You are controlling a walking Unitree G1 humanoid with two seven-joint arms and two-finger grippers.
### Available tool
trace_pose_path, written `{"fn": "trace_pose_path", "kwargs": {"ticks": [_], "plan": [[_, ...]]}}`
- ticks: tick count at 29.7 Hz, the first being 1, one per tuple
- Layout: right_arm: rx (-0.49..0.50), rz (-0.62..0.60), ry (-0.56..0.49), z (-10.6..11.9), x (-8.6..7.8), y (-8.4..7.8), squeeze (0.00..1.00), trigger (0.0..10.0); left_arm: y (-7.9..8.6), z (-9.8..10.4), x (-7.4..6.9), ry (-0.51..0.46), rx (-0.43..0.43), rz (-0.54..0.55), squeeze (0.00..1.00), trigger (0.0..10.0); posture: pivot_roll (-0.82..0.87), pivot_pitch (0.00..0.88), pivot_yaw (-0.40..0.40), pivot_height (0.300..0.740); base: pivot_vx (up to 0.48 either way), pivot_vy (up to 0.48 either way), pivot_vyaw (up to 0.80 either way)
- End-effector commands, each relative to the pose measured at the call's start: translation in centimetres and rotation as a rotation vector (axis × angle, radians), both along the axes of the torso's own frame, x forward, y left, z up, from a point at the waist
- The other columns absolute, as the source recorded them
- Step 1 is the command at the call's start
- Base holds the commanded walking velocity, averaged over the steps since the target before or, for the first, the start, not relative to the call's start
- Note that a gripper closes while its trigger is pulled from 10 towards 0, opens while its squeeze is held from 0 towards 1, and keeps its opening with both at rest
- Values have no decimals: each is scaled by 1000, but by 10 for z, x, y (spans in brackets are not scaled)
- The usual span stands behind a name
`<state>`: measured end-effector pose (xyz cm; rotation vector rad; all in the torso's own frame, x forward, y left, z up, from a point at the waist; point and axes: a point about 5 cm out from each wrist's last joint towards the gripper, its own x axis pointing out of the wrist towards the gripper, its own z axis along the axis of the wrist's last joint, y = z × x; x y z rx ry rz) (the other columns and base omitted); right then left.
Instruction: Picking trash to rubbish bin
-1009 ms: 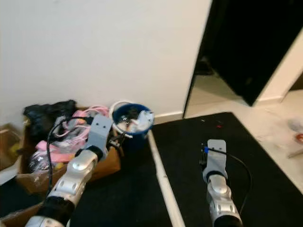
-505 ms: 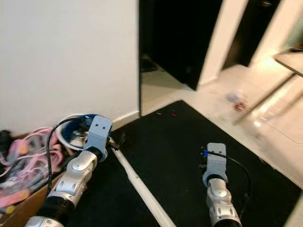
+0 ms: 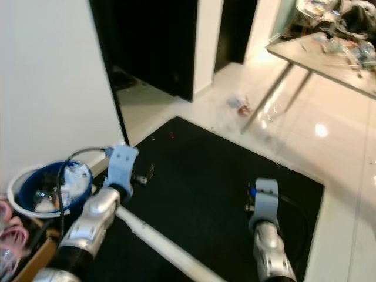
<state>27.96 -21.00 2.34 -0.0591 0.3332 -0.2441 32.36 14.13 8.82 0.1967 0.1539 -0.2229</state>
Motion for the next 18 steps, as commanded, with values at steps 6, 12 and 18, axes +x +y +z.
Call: {"fn": "trace_pose_path", "kwargs": {"ticks": [6, 12, 18], "plan": [[14, -23, 10, 0, -3, -4, 0, 10000, -4, -2, -1, 15, 2, -28, 0, 10000, -94, 76, -2, 740, 0, 0, -800], [16, -28, 21, -2, -4, -6, 0, 10000, -13, -2, -3, 44, -39, -88, 0, 10000, -92, 81, 3, 740, 0, 0, -800], [42, -24, 32, -3, -3, -2, 0, 10000, -10, -2, 0, 74, -125, -48, 0, 10000, -97, 79, 5, 740, 0, 0, -800]]}}
